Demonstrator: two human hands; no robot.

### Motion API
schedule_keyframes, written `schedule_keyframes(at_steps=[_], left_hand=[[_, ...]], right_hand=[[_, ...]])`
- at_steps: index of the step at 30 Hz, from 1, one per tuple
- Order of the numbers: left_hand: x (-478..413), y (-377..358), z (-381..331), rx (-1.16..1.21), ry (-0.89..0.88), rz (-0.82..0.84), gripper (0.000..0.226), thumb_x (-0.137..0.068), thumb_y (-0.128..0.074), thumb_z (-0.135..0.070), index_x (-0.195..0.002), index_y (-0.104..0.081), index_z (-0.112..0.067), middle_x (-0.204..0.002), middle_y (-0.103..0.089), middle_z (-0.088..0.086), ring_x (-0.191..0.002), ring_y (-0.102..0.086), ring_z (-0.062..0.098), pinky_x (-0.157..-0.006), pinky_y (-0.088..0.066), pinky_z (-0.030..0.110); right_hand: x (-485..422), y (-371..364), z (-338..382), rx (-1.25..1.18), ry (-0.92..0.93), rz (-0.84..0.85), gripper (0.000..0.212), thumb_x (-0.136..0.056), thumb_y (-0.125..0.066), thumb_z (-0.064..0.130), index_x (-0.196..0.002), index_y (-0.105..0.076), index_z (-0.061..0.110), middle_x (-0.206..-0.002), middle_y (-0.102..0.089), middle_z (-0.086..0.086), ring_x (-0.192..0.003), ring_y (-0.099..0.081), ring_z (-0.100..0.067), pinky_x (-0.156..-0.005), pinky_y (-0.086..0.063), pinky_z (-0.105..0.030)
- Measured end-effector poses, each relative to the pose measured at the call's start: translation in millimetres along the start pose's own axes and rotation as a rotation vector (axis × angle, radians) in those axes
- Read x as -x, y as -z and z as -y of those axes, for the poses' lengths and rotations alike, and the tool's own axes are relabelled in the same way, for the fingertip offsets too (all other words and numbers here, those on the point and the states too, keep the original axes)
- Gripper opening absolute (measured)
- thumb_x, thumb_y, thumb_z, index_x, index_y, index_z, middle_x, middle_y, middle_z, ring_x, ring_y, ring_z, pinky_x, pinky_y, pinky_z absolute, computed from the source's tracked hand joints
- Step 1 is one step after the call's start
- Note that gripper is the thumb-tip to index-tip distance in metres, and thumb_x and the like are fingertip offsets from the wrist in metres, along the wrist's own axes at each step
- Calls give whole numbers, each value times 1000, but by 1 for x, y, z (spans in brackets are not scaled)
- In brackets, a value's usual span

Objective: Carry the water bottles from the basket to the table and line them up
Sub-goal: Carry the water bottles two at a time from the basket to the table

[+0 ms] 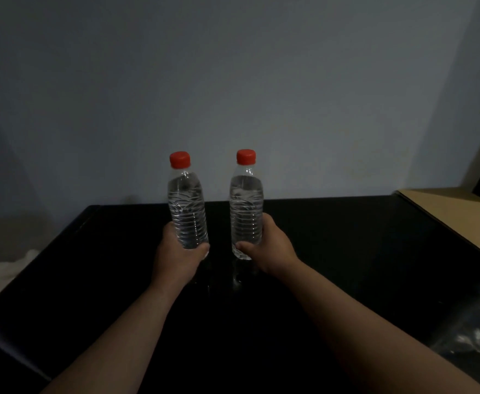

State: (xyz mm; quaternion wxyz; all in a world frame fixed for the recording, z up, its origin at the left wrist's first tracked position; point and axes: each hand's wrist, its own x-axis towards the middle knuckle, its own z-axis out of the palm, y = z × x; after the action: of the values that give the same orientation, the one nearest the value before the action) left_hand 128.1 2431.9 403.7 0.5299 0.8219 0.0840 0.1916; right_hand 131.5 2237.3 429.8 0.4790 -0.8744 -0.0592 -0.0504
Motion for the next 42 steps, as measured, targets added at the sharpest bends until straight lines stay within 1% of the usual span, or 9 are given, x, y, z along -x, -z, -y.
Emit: schedule_keyframes(at_steps=[6, 13, 16, 18, 21, 24, 28, 34, 42], left_hand=[[-4, 6, 4, -7, -3, -6, 56, -68, -84, -14, -111, -51, -28, -90, -63, -14, -81, -61, 0, -61, -41, 15], [-7, 7, 11, -2, 19, 1, 62, -65, -87, -15, -116, -52, -24, -93, -65, -14, -85, -64, 4, -70, -50, 21], [3, 13, 13, 5, 68, 28, 82, -62, -89, -30, -130, -45, -19, -115, -65, -3, -104, -65, 16, -90, -53, 36], [16, 21, 13, -53, 94, 13, 96, -67, -85, -39, -144, -34, -15, -139, -52, 7, -124, -54, 24, -104, -46, 43], [50, 33, 6, -146, 28, 13, 65, -79, -76, -29, -135, -49, -10, -137, -51, 12, -126, -51, 27, -103, -43, 37], [92, 49, -5, -319, -108, 200, 39, -79, -75, -27, -115, -67, -14, -132, -53, 5, -124, -53, 22, -100, -38, 25], [153, 74, -14, -623, -187, 469, 62, -82, -63, -56, -136, -51, -29, -154, -34, -6, -141, -31, 14, -115, -26, 30], [199, 83, -14, -779, -170, 527, 76, -85, -47, -68, -148, -30, -30, -161, -21, -3, -150, -13, 17, -123, -6, 38], [203, 86, -20, -793, -194, 490, 73, -81, -55, -66, -141, -44, -27, -155, -35, 1, -142, -32, 19, -120, -20, 39]], right_hand=[[-23, -23, 9, 30, 11, -1, 65, -76, -78, 26, -130, -43, 28, -119, -63, 5, -108, -61, -15, -93, -51, -36], [-15, -22, 13, 23, -75, 65, 72, -76, -78, 29, -136, -37, 23, -127, -59, 1, -115, -59, -17, -92, -50, -32], [19, -6, 10, 154, -57, 108, 77, -84, -72, 30, -146, -30, 15, -145, -45, -5, -132, -45, -20, -104, -38, -29], [47, 4, 5, 326, 5, 166, 75, -88, -66, 32, -150, -26, 14, -153, -35, -6, -140, -35, -20, -114, -30, -31], [85, 12, -4, 516, 67, 246, 72, -91, -56, 44, -151, -24, 19, -158, -25, -6, -146, -24, -21, -119, -22, -33], [117, 23, -6, 613, 56, 330, 73, -91, -50, 55, -151, -23, 25, -162, -15, -6, -149, -13, -23, -122, -16, -39], [161, 41, -3, 714, 54, 374, 76, -88, -46, 65, -151, -18, 34, -163, -4, -5, -150, -1, -26, -121, -6, -46], [210, 44, -2, 741, 42, 375, 76, -86, -43, 69, -150, -20, 36, -163, -9, -7, -150, -3, -29, -120, -5, -46], [215, 39, -6, 760, -5, 351, 75, -85, -36, 72, -149, -29, 32, -159, -23, -9, -148, -18, -27, -121, -15, -45]])
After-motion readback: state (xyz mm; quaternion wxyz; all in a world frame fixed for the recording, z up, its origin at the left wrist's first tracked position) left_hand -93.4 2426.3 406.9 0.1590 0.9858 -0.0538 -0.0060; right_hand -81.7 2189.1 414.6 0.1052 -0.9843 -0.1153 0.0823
